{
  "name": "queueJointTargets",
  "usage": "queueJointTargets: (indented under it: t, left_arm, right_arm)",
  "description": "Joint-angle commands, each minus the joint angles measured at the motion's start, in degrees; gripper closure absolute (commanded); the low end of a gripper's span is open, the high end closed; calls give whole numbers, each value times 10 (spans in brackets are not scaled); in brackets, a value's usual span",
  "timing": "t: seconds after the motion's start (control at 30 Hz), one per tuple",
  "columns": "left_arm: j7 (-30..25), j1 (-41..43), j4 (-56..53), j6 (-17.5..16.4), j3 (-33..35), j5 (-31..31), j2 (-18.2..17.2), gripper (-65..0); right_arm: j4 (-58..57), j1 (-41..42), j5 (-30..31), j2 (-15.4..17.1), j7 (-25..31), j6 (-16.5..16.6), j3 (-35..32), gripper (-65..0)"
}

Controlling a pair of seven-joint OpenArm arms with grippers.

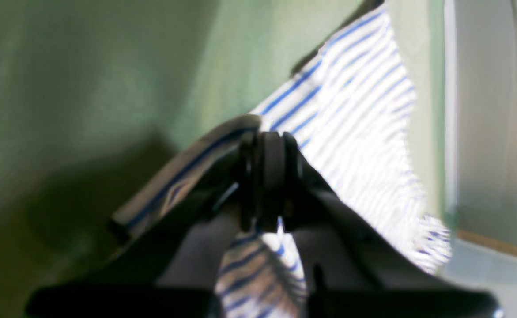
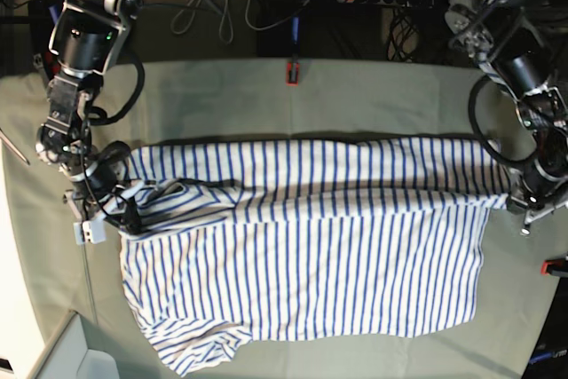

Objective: Layout the t-shirt on the table in an organized manner, then fold the t-shirt properly
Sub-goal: 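Regrasp the shirt's collar edge with both grippers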

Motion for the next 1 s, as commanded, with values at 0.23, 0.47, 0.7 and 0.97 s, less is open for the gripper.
queueJointTargets:
  t: [0.23,0.47,0.7,0.97]
  left_arm:
    - [-60,-12,5,-5,136,-13,-43,-315]
    - [-39,49,93,-5,134,-14,-35,-386]
    - [-43,202,244,-6,133,-10,-1,-388]
    - [-164,219,134,-6,139,-9,-1,-386]
  right_arm:
    - [13,10,7,7,15,1,3,-200]
    - [110,-41,9,-17,15,1,59,-297]
    - [228,-135,10,-42,17,1,65,-296]
    - [234,-197,59,-44,20,1,65,-296]
